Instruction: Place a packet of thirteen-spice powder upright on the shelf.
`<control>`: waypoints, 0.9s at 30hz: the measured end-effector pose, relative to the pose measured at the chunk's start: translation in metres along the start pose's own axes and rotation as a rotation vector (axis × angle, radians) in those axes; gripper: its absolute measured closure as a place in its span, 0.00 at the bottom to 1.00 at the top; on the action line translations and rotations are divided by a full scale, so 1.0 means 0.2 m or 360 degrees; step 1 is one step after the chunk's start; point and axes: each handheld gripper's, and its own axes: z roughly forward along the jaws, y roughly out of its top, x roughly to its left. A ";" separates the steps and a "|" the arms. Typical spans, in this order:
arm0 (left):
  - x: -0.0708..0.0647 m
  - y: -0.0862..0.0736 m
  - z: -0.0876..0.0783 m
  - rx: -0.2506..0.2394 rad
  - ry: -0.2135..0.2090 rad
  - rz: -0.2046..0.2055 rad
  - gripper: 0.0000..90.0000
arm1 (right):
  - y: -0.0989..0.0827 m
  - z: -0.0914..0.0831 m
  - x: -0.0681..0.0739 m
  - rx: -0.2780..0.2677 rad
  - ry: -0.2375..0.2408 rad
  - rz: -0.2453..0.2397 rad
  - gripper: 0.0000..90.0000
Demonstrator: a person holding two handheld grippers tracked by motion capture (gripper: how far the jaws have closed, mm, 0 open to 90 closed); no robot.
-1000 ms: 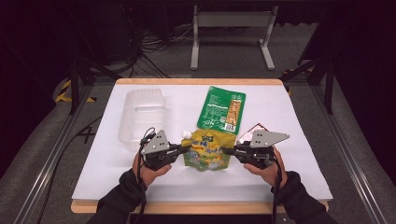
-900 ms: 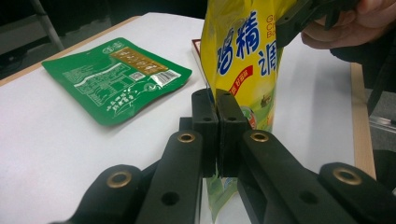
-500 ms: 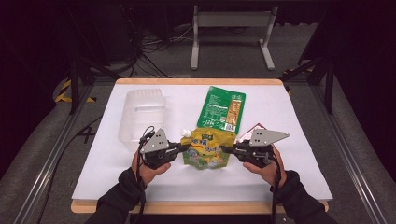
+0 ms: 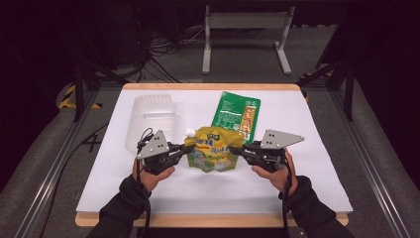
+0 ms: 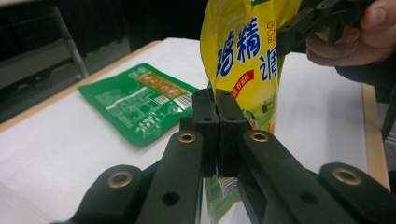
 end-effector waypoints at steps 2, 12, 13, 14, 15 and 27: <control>0.02 0.02 -0.02 -0.0019 0.0025 0.0010 0.99 | 0.02 0.02 0.00 -0.0024 -0.0007 0.0012 0.95; 0.12 0.06 -0.17 -0.0097 0.0187 0.0022 0.99 | 0.16 0.18 0.02 -0.0099 -0.0041 -0.0008 0.95; 0.13 0.06 -0.18 -0.0105 0.0209 0.0026 0.99 | 0.17 0.20 0.01 -0.0105 -0.0043 -0.0019 0.95; 0.14 0.06 -0.19 -0.0103 0.0229 0.0033 0.99 | 0.18 0.22 0.01 -0.0113 -0.0040 -0.0026 0.95; 0.15 0.06 -0.20 -0.0107 0.0255 0.0042 0.99 | 0.19 0.24 0.00 -0.0119 -0.0041 -0.0018 0.95; 0.30 0.00 -0.31 -0.0135 0.0448 -0.0032 0.98 | 0.27 0.50 -0.03 -0.0139 0.0026 -0.0019 0.96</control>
